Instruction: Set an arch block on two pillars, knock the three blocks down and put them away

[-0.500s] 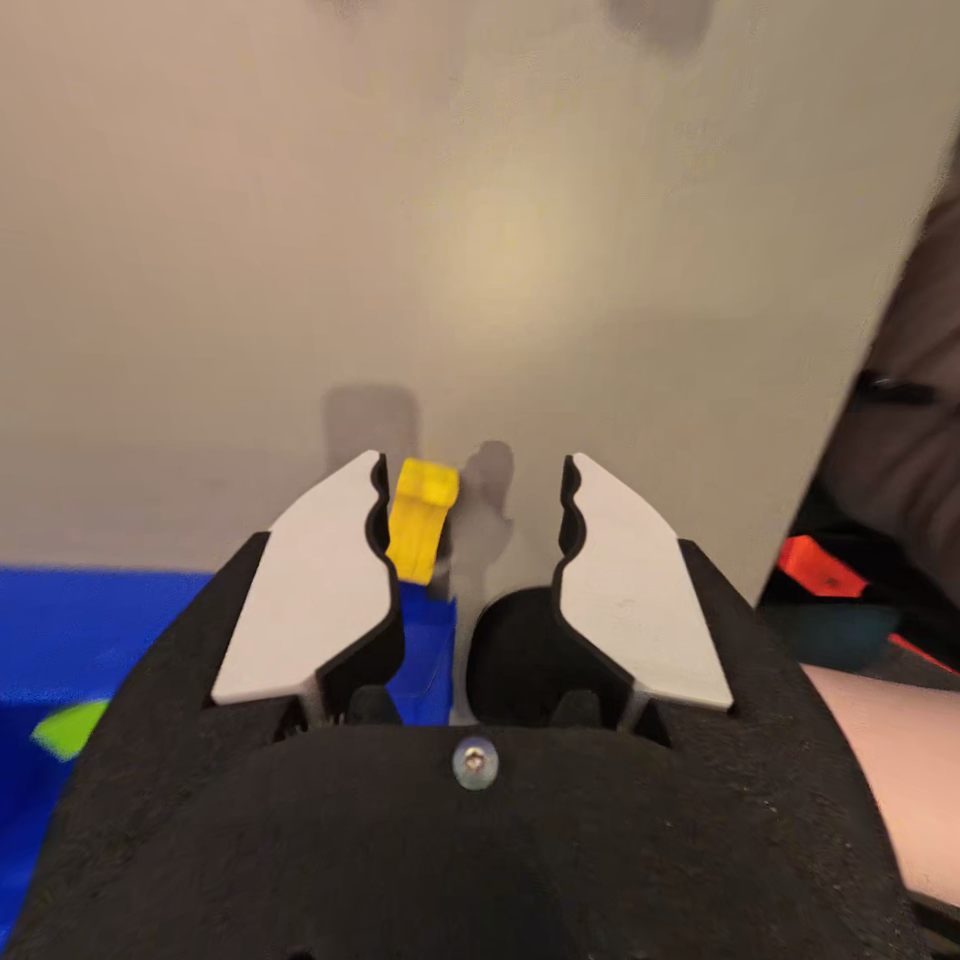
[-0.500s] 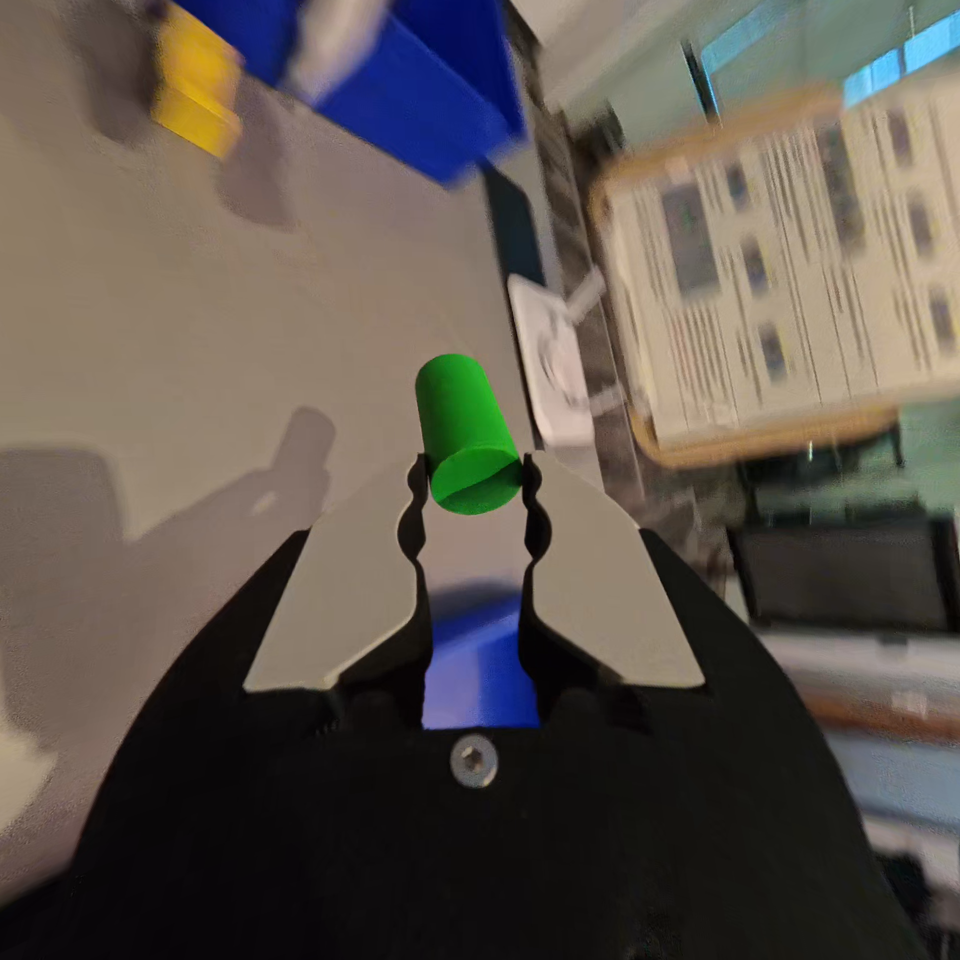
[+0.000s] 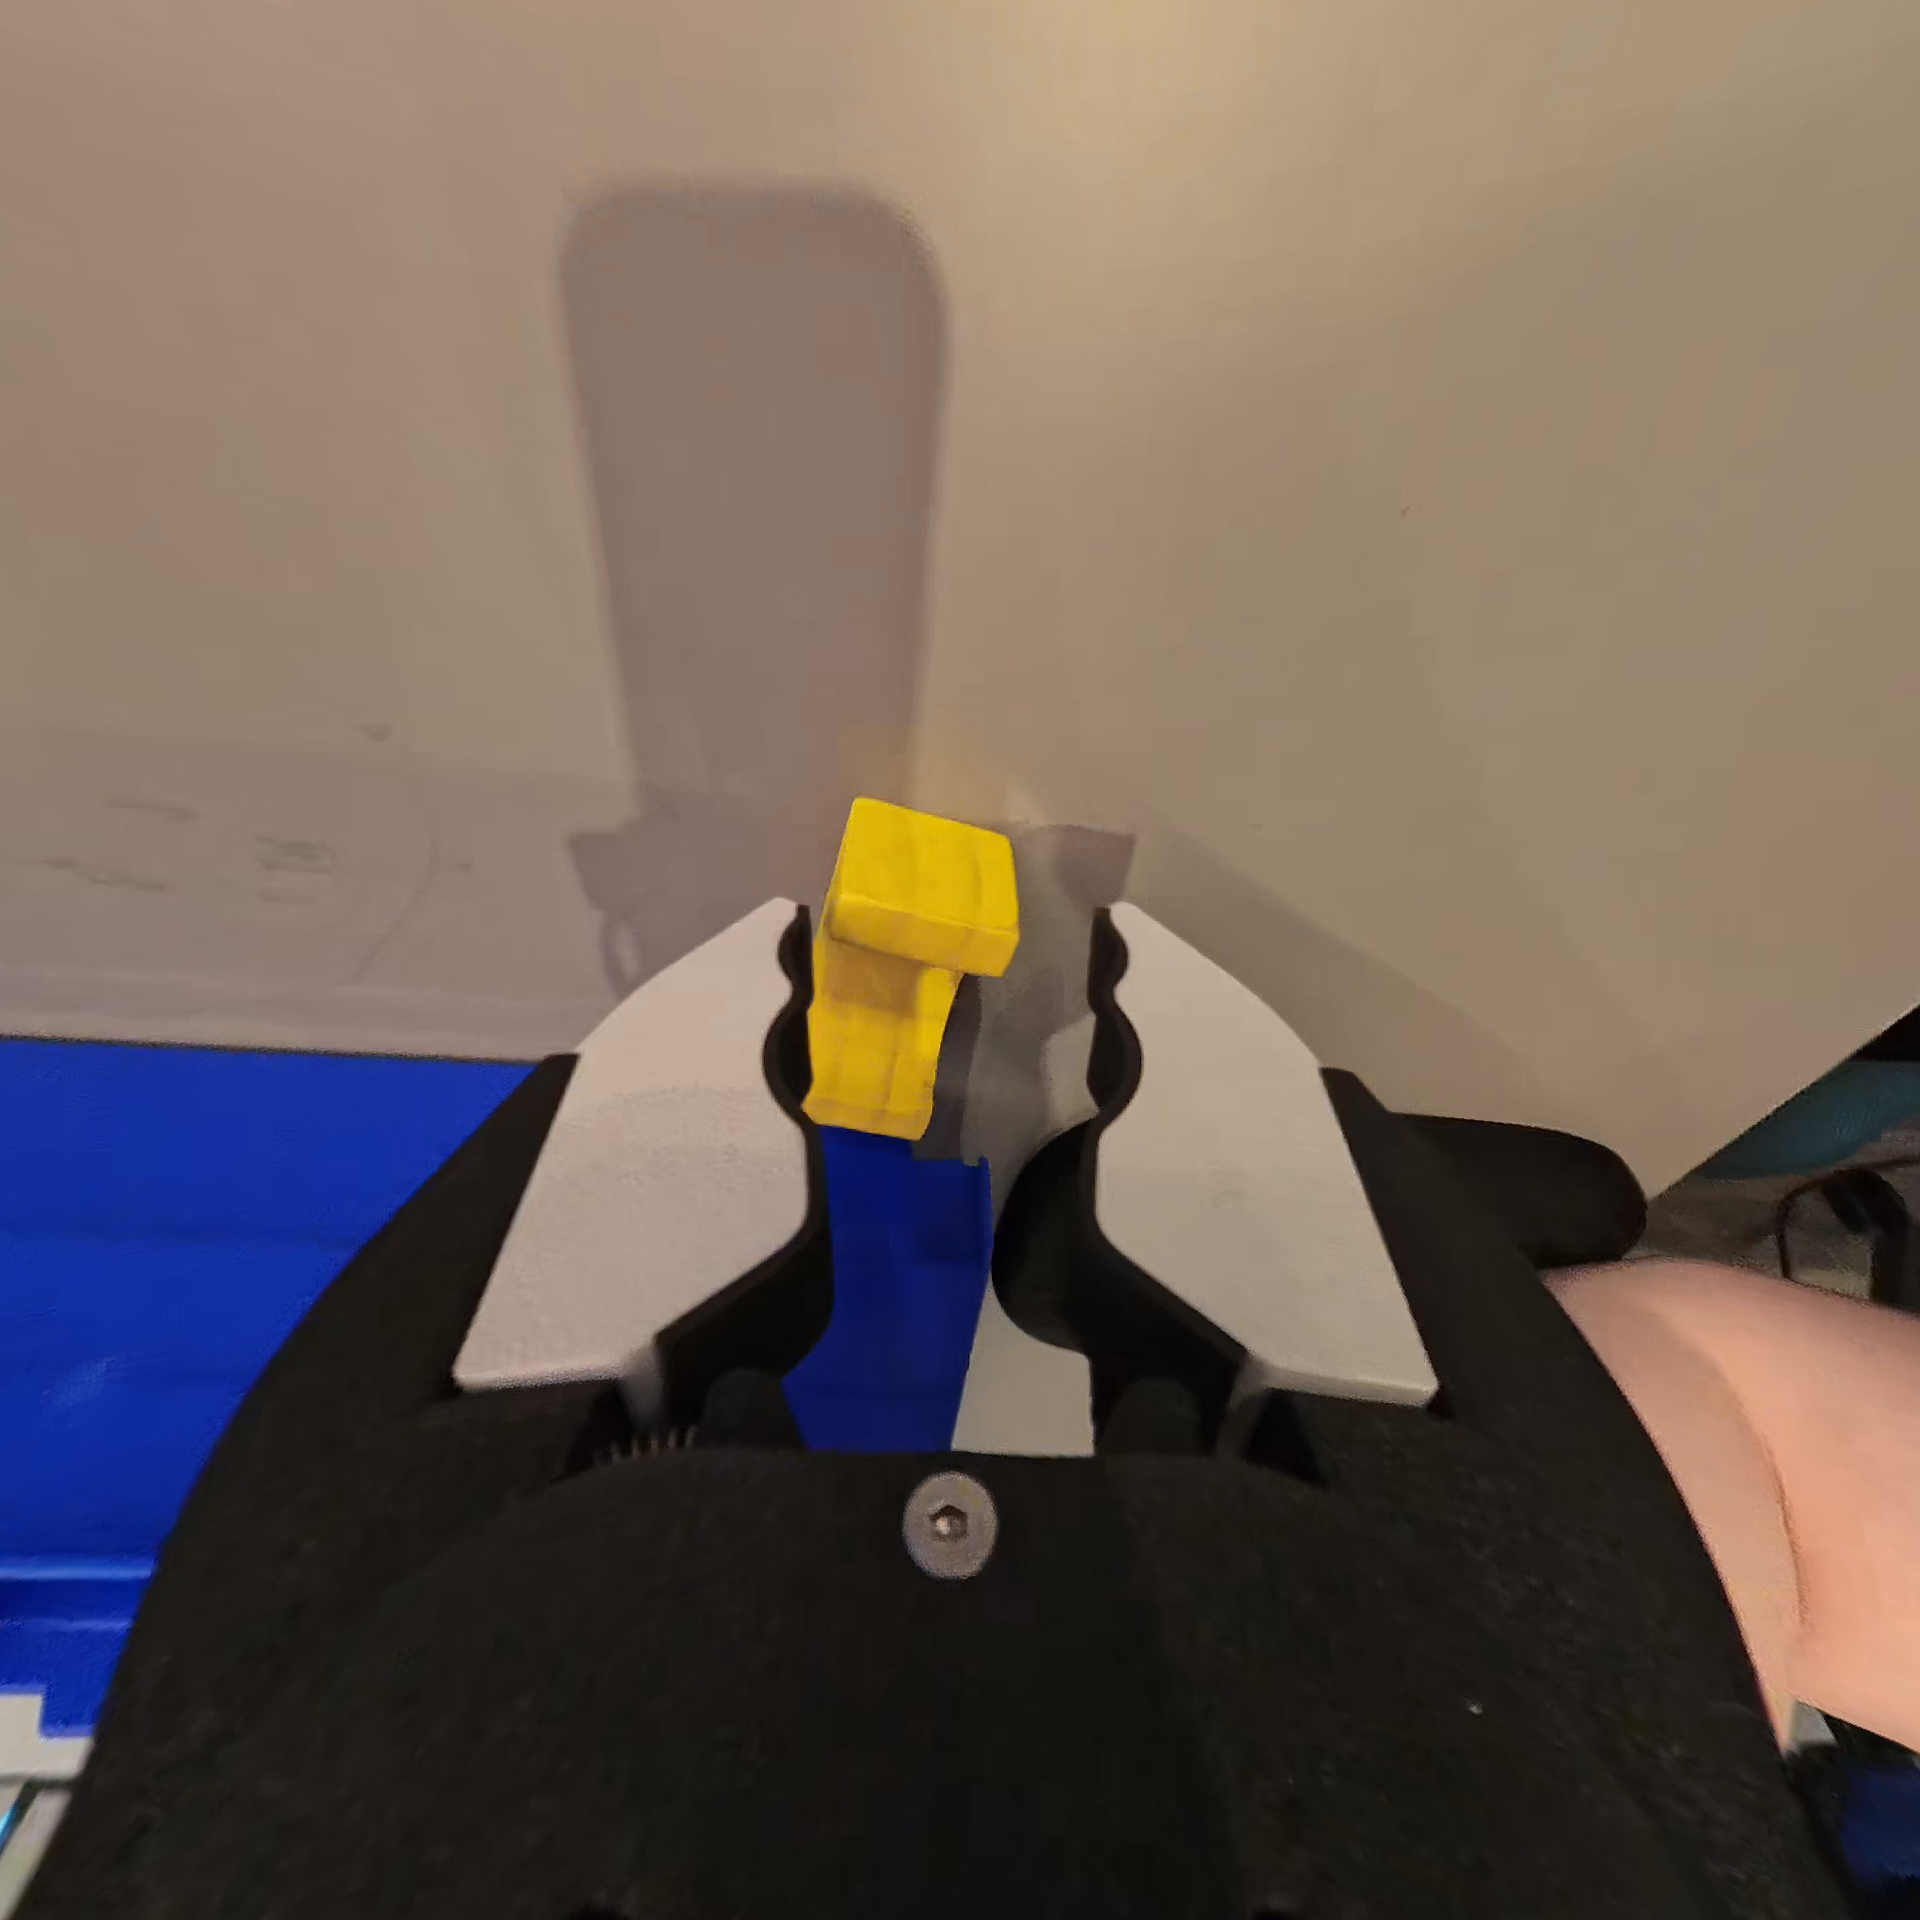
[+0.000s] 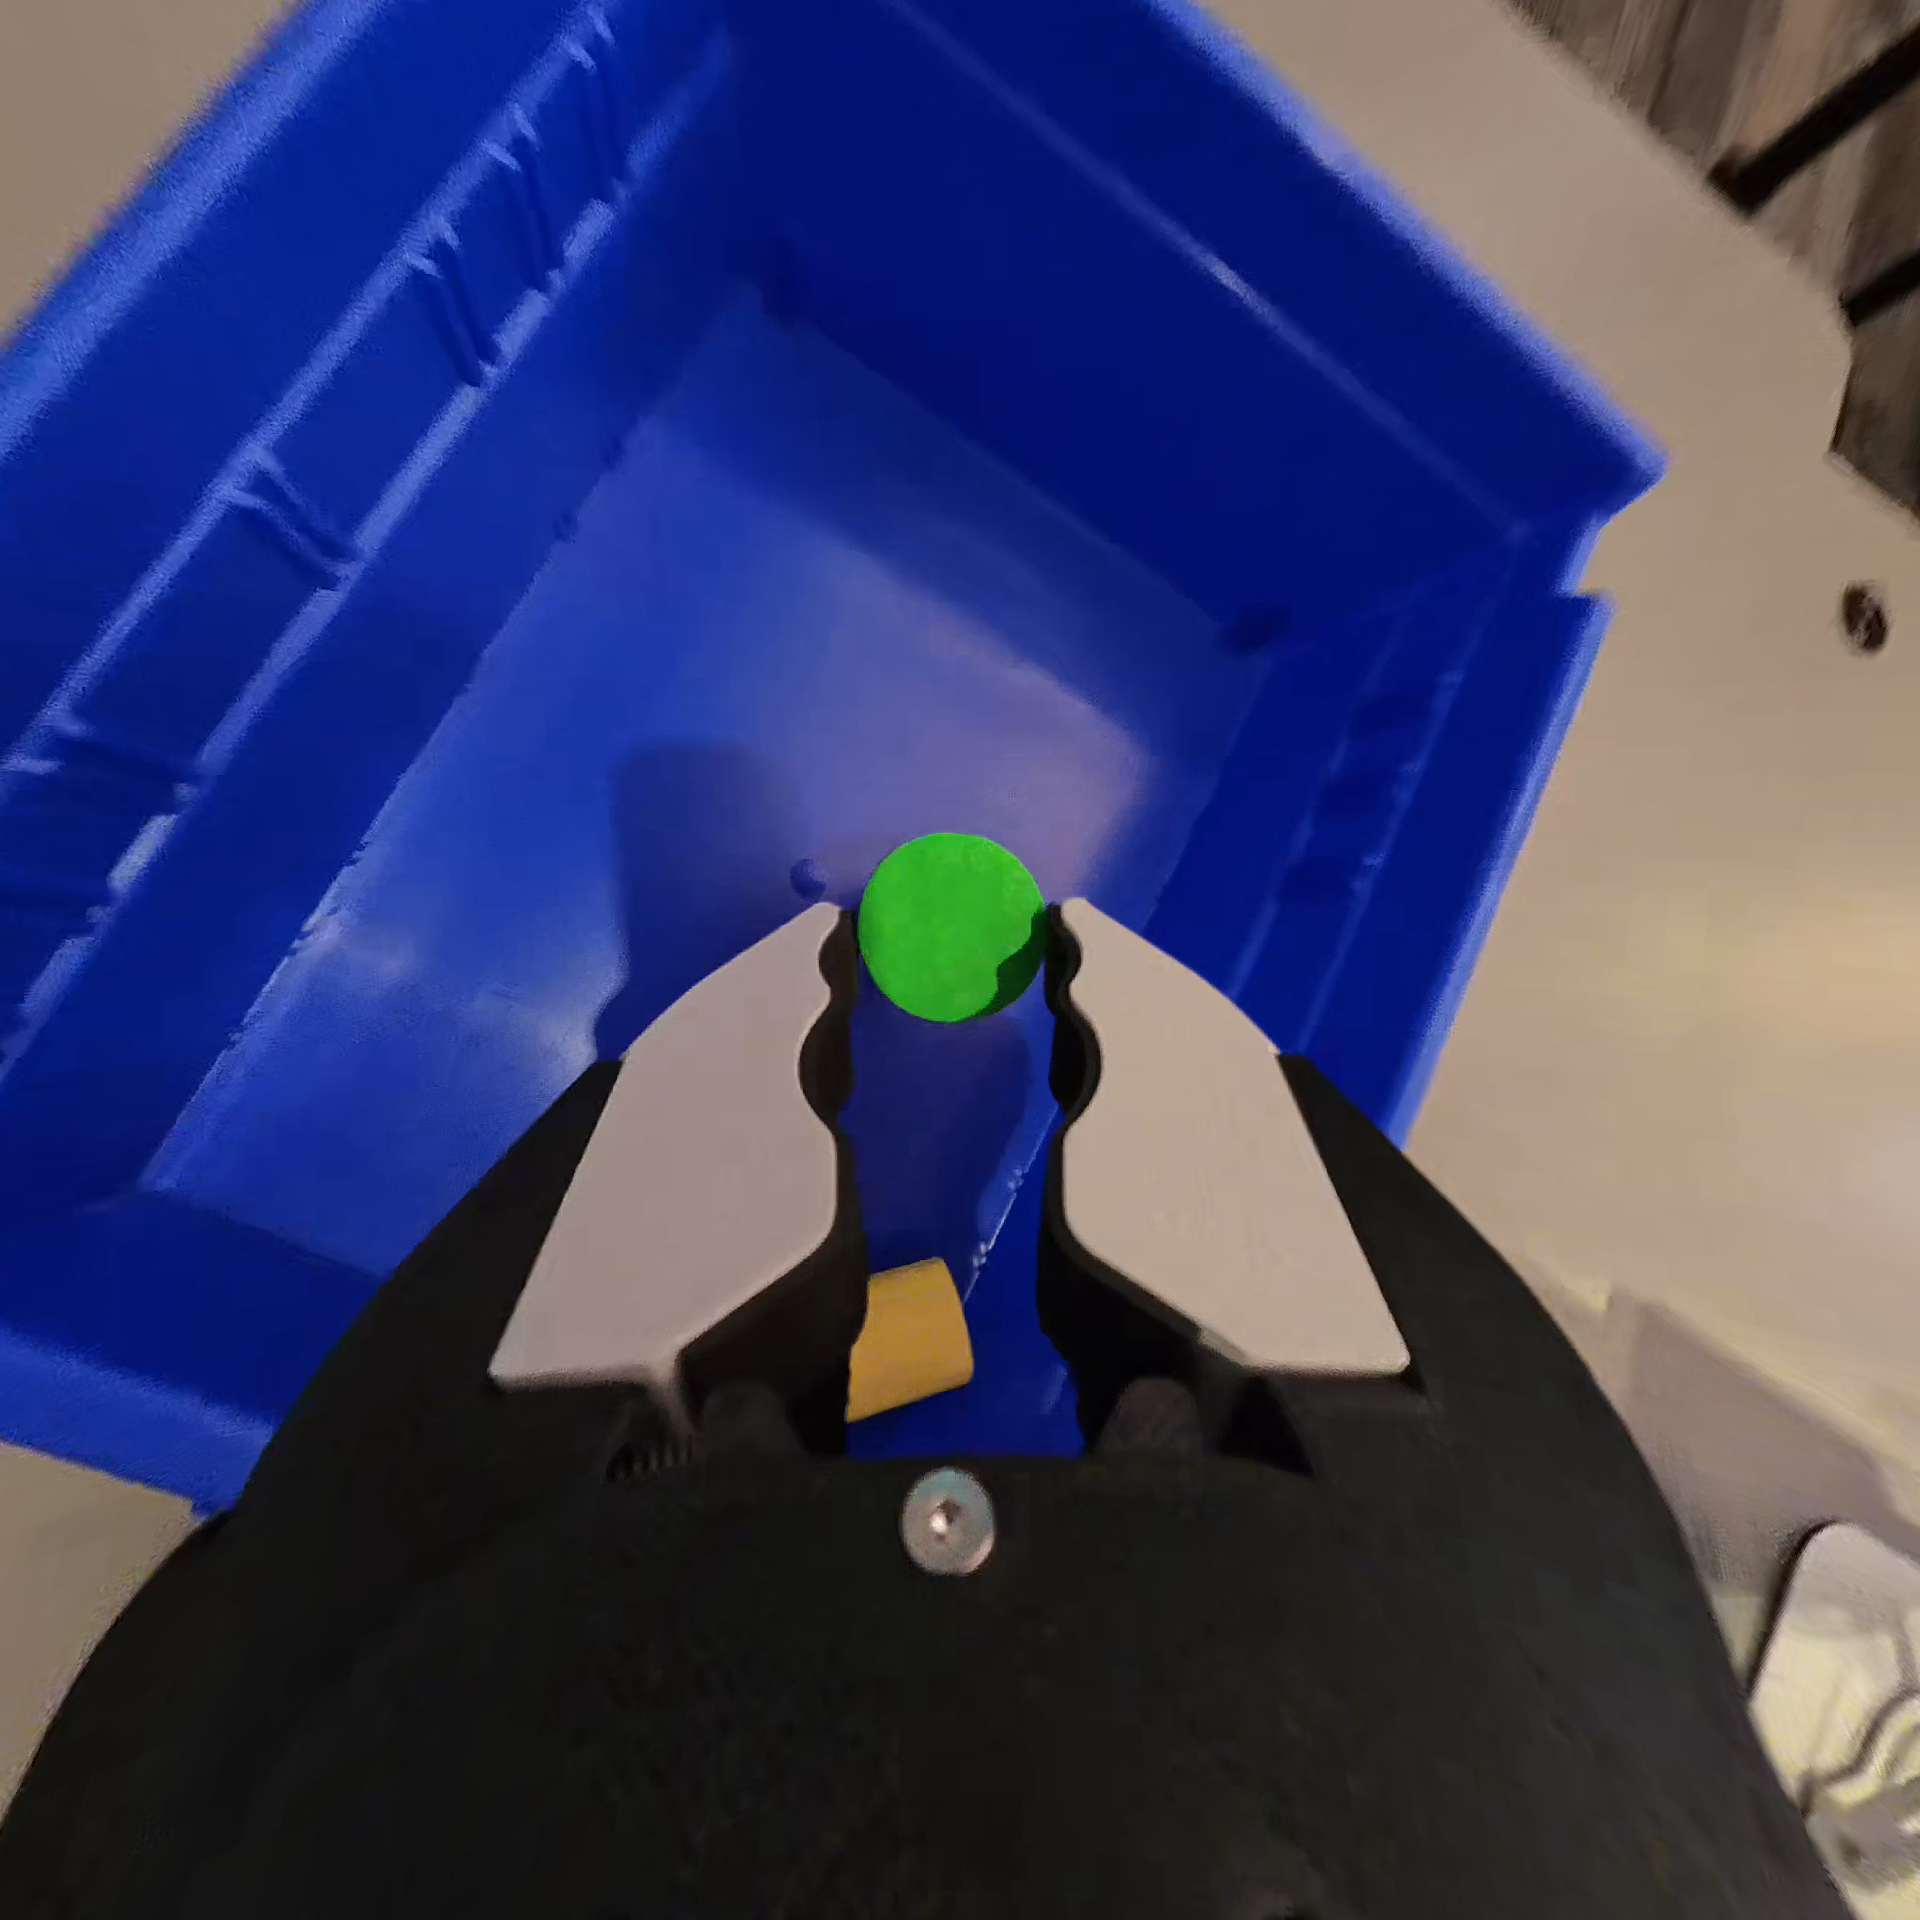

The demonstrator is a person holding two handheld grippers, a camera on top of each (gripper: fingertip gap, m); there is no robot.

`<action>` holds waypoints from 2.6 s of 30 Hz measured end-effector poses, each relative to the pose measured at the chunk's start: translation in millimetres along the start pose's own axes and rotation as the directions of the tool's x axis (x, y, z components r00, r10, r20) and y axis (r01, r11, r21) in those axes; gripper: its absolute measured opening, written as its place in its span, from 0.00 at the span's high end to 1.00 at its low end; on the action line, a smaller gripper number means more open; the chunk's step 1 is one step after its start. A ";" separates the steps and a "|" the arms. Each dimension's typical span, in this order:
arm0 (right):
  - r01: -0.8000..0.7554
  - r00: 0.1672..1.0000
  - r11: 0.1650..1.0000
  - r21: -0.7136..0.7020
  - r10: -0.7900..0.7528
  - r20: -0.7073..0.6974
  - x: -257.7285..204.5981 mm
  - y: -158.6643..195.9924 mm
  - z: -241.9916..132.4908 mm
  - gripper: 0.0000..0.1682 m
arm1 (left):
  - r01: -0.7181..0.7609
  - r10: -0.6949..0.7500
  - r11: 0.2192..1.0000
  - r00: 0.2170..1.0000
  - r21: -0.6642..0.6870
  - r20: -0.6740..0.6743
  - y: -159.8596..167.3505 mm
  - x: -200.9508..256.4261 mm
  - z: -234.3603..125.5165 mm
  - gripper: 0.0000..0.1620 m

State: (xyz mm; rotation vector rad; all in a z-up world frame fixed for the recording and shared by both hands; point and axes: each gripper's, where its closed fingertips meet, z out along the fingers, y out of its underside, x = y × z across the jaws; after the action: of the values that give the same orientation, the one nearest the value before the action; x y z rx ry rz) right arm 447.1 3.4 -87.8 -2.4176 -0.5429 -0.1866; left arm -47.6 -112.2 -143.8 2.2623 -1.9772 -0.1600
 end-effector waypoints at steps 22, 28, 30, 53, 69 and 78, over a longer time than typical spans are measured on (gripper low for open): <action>-0.057 0.715 0.751 0.657 -0.429 0.552 -242.1 -98.6 -126.5 0.64 | -0.150 0.134 0.354 0.985 0.923 0.109 -87.3 17.2 -194.5 0.78; 0.050 0.617 0.609 0.791 -0.642 0.456 -345.8 -126.0 -153.5 0.62 | -0.156 0.216 0.272 0.971 0.950 0.097 -102.5 46.6 -209.0 0.78; 0.040 0.596 0.577 0.816 -0.669 0.444 -356.6 -128.5 -160.9 0.79 | -0.187 0.241 0.286 0.963 0.940 0.118 -104.1 50.4 -203.2 0.78; -0.187 0.977 0.937 -0.296 0.208 0.043 -12.8 16.2 40.7 0.71 | 0.486 -0.704 0.557 0.706 0.674 0.073 138.0 -132.7 -103.4 0.67; -0.012 0.996 0.999 -0.035 0.015 0.084 -39.8 -43.5 2.2 0.71 | 0.894 -0.961 0.178 0.248 0.412 -0.123 134.6 -202.5 4.8 0.61; 0.122 0.989 0.993 -0.001 -0.122 0.079 -67.3 -59.2 -10.6 0.71 | 0.953 -0.969 0.143 0.189 0.266 -0.159 143.3 -195.2 34.0 0.68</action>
State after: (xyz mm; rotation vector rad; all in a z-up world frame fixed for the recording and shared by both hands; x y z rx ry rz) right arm 361.0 16.1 -63.8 -2.4070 -0.7277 -0.1458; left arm -219.5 61.4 -154.5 3.3731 -0.0945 0.0002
